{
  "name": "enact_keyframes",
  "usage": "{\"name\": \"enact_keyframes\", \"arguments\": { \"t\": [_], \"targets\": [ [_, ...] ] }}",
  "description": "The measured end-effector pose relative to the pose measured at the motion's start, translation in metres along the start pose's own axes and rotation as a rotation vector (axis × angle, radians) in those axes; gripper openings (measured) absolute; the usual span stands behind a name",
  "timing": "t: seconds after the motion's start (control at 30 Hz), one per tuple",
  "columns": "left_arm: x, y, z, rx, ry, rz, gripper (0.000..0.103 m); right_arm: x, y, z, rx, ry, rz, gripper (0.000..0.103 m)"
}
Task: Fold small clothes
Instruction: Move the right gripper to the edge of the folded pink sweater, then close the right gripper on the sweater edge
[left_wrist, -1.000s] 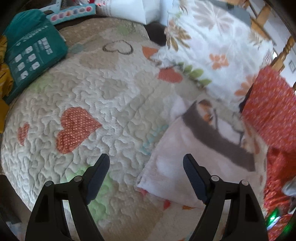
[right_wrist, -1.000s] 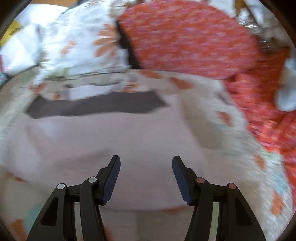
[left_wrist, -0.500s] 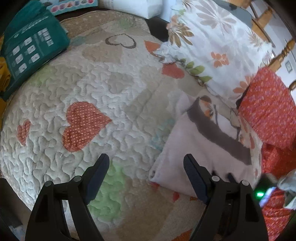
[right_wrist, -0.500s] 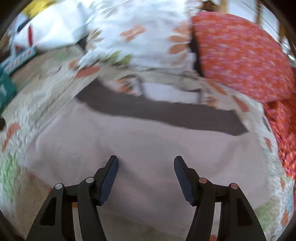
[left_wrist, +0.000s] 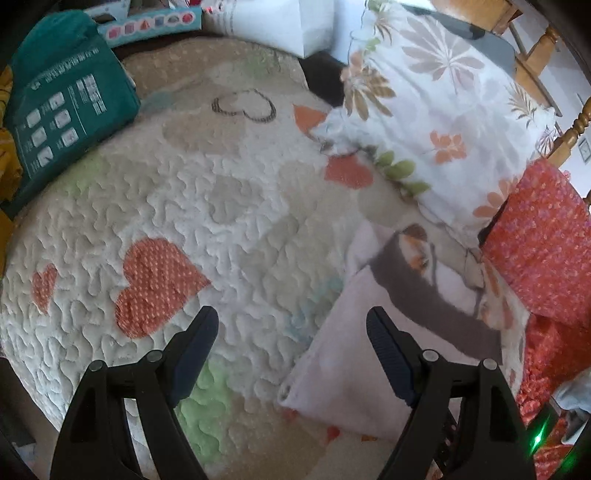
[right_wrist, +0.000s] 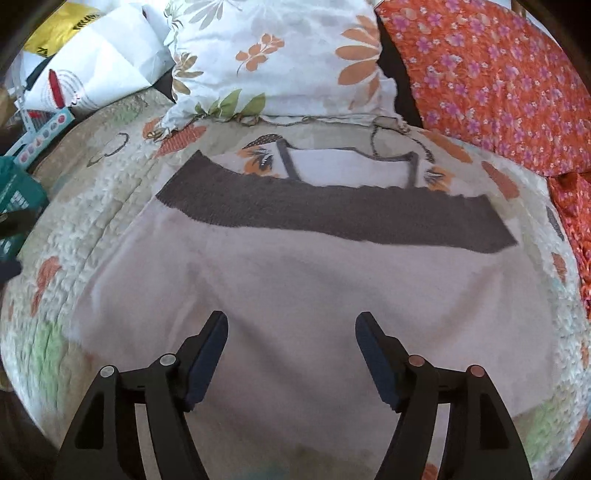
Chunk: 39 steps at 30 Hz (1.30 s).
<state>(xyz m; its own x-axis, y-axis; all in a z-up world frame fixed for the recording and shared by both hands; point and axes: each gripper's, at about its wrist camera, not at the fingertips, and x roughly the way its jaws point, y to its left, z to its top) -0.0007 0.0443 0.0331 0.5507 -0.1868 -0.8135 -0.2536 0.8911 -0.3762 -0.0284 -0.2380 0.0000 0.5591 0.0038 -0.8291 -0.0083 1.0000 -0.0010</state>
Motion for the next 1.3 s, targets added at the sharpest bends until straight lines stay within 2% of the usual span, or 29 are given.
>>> {"name": "enact_keyframes", "arguments": {
  "t": [0.07,0.13,0.3,0.5,0.63,0.77,0.87,1.0,1.1,1.17,1.23,1.3],
  "targets": [
    [-0.006,0.007,0.002,0.001,-0.002,-0.016,0.081,-0.009,-0.004,-0.008,-0.027,-0.007,-0.015,0.076],
    [-0.011,0.018,0.008,-0.015,-0.037,0.016,0.081,-0.013,-0.004,-0.016,-0.048,-0.001,0.005,0.076],
    [-0.013,0.055,0.030,-0.120,-0.052,0.049,0.081,-0.023,0.017,-0.043,-0.098,0.005,0.060,0.076],
    [-0.020,0.081,0.042,-0.168,-0.092,0.110,0.081,-0.024,0.078,-0.070,-0.322,-0.015,0.101,0.076],
    [-0.019,0.098,0.044,-0.211,-0.083,0.117,0.081,-0.012,0.118,-0.077,-0.493,-0.060,0.025,0.075],
    [-0.020,0.108,0.046,-0.243,-0.084,0.107,0.081,0.003,0.141,-0.065,-0.546,-0.113,-0.099,0.068],
    [-0.022,0.113,0.046,-0.255,-0.090,0.106,0.082,0.018,0.150,-0.051,-0.535,-0.111,-0.129,0.065],
    [-0.024,0.120,0.046,-0.280,-0.094,0.106,0.081,0.033,0.171,-0.036,-0.570,-0.165,-0.207,0.065],
    [-0.023,0.122,0.046,-0.291,-0.092,0.105,0.082,0.044,0.182,-0.024,-0.574,-0.177,-0.218,0.062],
    [-0.023,0.121,0.046,-0.288,-0.092,0.105,0.081,0.048,0.188,-0.016,-0.568,-0.170,-0.211,0.054],
    [-0.022,0.119,0.045,-0.282,-0.091,0.105,0.081,0.051,0.192,-0.011,-0.564,-0.152,-0.183,0.040],
    [-0.021,0.116,0.044,-0.275,-0.087,0.102,0.081,0.053,0.194,-0.011,-0.565,-0.145,-0.174,0.035]
  ]
}}
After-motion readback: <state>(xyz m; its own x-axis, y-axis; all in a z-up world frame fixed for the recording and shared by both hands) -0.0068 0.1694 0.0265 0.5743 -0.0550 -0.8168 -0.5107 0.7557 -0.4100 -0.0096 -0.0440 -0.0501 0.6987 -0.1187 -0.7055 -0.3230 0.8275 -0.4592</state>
